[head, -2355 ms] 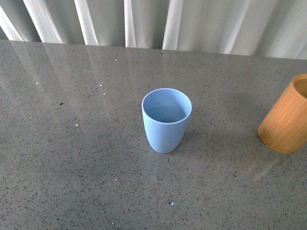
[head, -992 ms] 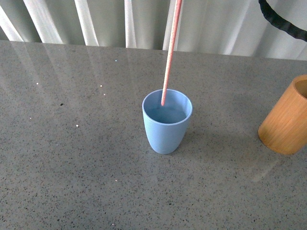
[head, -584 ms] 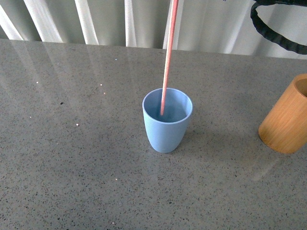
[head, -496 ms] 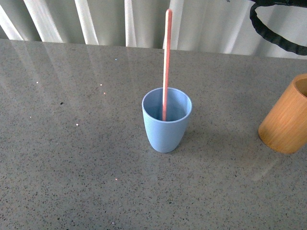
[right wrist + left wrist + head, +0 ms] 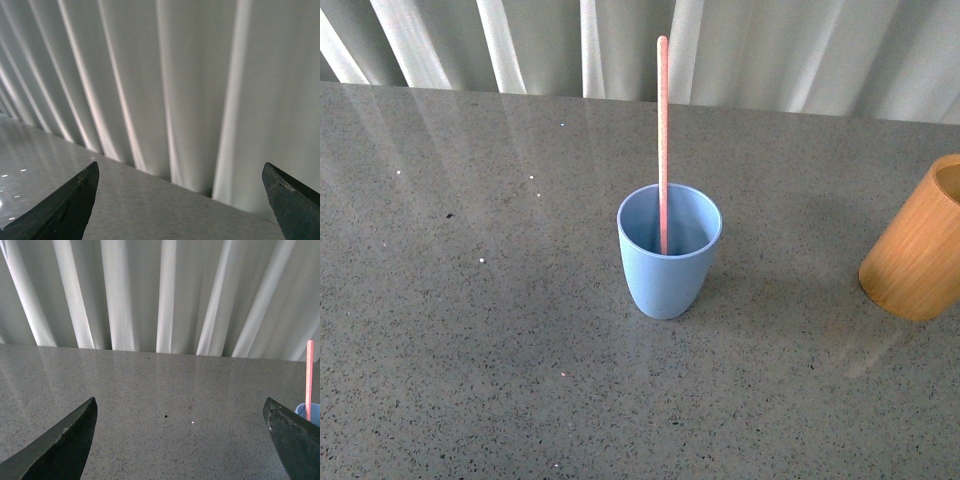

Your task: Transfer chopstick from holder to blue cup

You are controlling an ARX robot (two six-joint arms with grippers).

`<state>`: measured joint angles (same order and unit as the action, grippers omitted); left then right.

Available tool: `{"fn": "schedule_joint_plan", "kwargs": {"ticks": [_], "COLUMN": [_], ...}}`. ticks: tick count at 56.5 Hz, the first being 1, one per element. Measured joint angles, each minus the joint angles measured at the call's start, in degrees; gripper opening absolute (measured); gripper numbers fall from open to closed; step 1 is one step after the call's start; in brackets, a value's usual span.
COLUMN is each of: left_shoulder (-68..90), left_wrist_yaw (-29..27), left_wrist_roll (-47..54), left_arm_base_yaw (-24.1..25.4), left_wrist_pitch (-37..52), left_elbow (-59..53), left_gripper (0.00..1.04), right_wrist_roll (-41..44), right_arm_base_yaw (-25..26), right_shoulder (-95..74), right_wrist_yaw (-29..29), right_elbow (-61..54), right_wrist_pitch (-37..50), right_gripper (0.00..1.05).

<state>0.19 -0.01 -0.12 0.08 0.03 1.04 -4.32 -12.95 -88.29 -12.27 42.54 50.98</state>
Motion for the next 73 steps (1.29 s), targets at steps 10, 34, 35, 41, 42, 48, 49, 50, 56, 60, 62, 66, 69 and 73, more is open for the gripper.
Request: {"fn": "schedule_joint_plan", "kwargs": {"ticks": [10,34,35,41,42,48,49,50,56,60,62,66,69,73], "left_shoulder": [0.0,0.0,0.0,0.02,0.02,0.0,0.0,0.0,0.0,0.0,0.0,0.0,0.0,0.0], "left_wrist_yaw": [0.0,0.02,0.0,0.02,0.0,-0.02,-0.02,-0.02,0.02,0.02,0.0,-0.02,0.0,0.02], "left_wrist_roll": [0.0,0.0,0.0,0.0,0.0,0.0,0.0,0.0,0.0,0.0,0.0,0.0,0.0,0.0], "left_arm_base_yaw": [0.0,0.0,0.0,0.0,0.0,0.0,0.0,0.0,0.0,0.0,0.0,0.0,0.0,0.0], "left_wrist_pitch": [0.0,0.0,0.0,0.0,0.0,0.0,0.0,0.0,0.0,0.0,0.0,0.0,0.0,0.0], "left_elbow": [0.0,0.0,0.0,0.0,0.0,0.0,0.0,0.0,0.0,0.0,0.0,0.0,0.0,0.0], "left_gripper": [0.98,0.98,0.98,0.98,0.98,0.98,0.98,0.98,0.98,0.98,0.98,0.98,0.98,0.98], "right_wrist_roll": [9.86,11.28,10.58,6.75,6.58,5.88,5.84,5.79,5.53,5.46,5.35,5.33,5.33,5.33], "right_arm_base_yaw": [12.76,33.24,32.7,24.41,23.34,20.2,20.02,19.89,18.73,18.27,17.92,16.48,14.84,13.31], "right_shoulder": [-1.09,1.27,1.4,6.99,8.09,15.15,15.85,16.31,21.66,24.3,26.18,29.05,31.02,35.1], "right_wrist_yaw": [6.01,-0.42,-1.97,1.88,2.4,4.92,5.14,5.22,6.47,7.1,7.45,8.85,11.32,11.58], "right_elbow": [-11.28,-22.38,-22.62,-28.02,-28.92,-33.27,-33.62,-33.83,-36.2,-37.18,-37.79,-38.51,-38.99,-39.95], "right_wrist_pitch": [7.87,10.34,11.89,14.95,14.69,11.96,11.58,11.34,8.28,6.62,5.33,3.3,1.86,-1.25], "right_gripper": [0.95,0.93,0.9,0.67,0.63,0.37,0.34,0.33,0.12,0.02,0.01,0.01,0.01,0.01]}}
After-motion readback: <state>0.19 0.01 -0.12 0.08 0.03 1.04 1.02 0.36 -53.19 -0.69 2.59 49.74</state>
